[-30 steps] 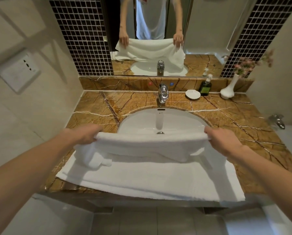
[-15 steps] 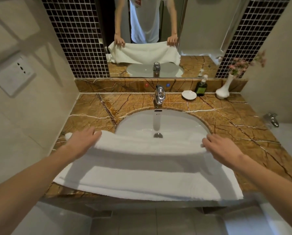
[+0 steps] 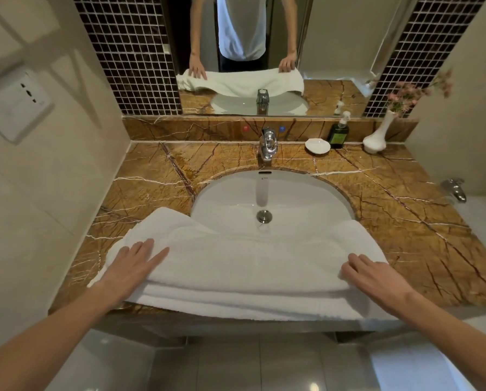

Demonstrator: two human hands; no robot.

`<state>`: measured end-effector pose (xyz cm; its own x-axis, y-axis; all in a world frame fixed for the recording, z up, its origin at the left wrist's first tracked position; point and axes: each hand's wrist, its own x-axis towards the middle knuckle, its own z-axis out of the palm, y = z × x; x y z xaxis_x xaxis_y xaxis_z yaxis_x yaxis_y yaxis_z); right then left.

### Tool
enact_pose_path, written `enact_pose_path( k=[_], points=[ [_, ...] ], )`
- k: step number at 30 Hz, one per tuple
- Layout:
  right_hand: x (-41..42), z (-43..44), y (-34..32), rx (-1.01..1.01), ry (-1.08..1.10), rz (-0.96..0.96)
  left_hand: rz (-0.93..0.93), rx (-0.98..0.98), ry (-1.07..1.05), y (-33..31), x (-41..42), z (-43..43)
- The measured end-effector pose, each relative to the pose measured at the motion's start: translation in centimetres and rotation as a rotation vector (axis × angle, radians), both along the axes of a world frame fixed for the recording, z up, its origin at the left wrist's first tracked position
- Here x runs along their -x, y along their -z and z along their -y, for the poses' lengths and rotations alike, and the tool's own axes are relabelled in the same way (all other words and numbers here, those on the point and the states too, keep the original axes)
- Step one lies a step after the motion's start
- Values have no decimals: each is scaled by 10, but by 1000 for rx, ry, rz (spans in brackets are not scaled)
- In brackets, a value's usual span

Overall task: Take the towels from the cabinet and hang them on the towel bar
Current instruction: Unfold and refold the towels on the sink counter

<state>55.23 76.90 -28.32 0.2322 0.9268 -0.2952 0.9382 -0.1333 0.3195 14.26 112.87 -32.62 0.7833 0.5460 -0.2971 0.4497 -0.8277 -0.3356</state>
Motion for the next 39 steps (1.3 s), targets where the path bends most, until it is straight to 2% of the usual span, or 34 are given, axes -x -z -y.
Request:
enact_pose_path(
  k=[6,13,19,22,25,26,29,35,39],
  points=[
    [6,-3,-2,15,73,123,40,118,-75,9,3,8],
    [7,2,-8,-51,260,109,45,117,-66,14,4,2],
    [-15,14,-22,-65,142,249,29,120,-79,8,0,7],
    [-11,17,-23,-2,80,267,40,123,-76,11,-1,7],
    [-1,23,-12,12,19,222,125,39,37,20,7,-3],
    [0,26,-8,19,20,232,103,18,75,24,10,-7],
    [-4,36,8,-91,-11,239,49,-34,129,29,15,-17],
    [-3,43,10,-163,-2,180,170,-56,88,6,12,-5],
    [-3,47,13,-234,9,149,224,-176,120,-4,16,-16]
  ],
)
